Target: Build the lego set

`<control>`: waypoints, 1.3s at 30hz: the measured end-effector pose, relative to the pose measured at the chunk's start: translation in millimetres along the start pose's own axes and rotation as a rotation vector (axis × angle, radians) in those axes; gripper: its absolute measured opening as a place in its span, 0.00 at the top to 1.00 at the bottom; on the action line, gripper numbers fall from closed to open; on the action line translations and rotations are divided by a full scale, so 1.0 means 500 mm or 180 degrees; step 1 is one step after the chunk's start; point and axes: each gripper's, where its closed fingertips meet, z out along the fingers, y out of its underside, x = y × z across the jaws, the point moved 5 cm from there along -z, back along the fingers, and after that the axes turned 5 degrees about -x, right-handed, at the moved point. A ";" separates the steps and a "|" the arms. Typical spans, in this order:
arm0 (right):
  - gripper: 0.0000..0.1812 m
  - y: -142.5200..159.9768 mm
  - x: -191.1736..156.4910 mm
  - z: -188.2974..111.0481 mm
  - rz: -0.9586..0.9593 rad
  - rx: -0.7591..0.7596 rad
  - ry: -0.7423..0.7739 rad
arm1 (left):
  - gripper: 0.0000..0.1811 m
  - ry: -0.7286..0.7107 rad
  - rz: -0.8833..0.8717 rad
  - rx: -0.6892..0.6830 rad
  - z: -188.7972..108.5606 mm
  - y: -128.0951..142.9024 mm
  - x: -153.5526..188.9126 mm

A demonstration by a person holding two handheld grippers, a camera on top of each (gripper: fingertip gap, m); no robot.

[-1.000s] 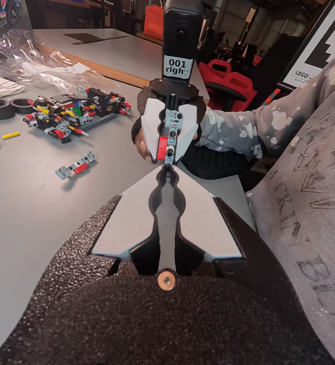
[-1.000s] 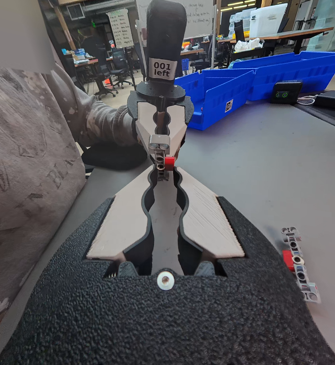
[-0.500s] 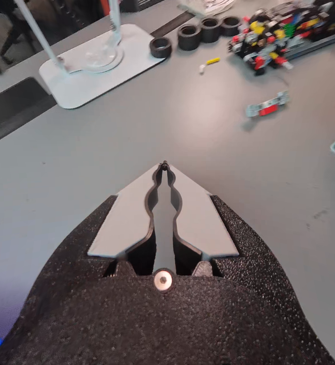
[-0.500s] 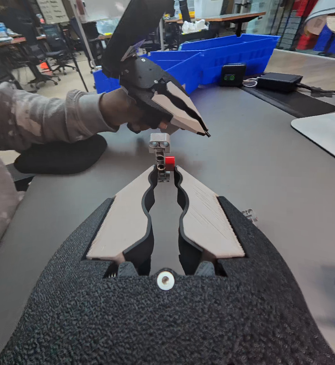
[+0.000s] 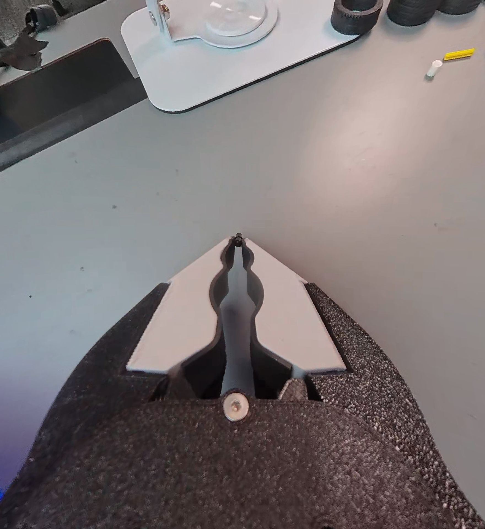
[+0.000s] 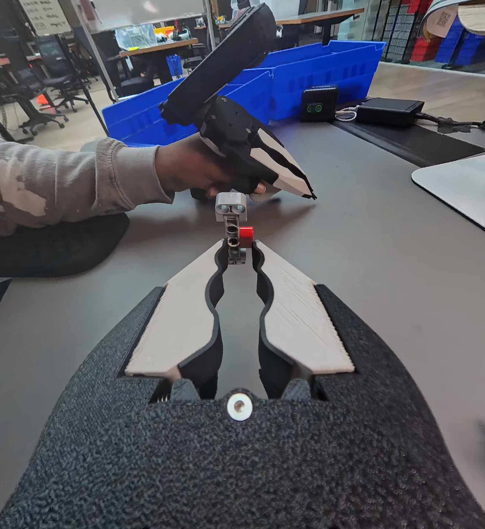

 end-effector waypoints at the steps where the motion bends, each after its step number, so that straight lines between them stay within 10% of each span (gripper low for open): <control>1: 0.92 0.002 0.000 -0.008 -0.0004 0.0005 0.0027 | 0.98 0.0074 0.0021 -0.0017 0.001 0.000 0.007; 14: 0.92 0.010 0.010 -0.034 -0.0047 -0.0021 0.0108 | 0.80 0.0331 0.0158 -0.0077 -0.032 0.012 0.052; 20: 0.92 0.002 -0.004 -0.044 -0.0005 0.0135 -0.0223 | 0.87 0.2077 0.0217 0.0808 -0.180 -0.023 0.226; 26: 0.92 0.008 -0.020 -0.041 -0.0077 0.0085 -0.0397 | 0.93 0.2742 0.0381 0.1005 -0.200 -0.010 0.287; 39: 0.92 0.021 -0.055 -0.032 -0.0306 -0.0113 -0.0669 | 0.95 0.2919 0.0578 0.0955 -0.211 0.007 0.313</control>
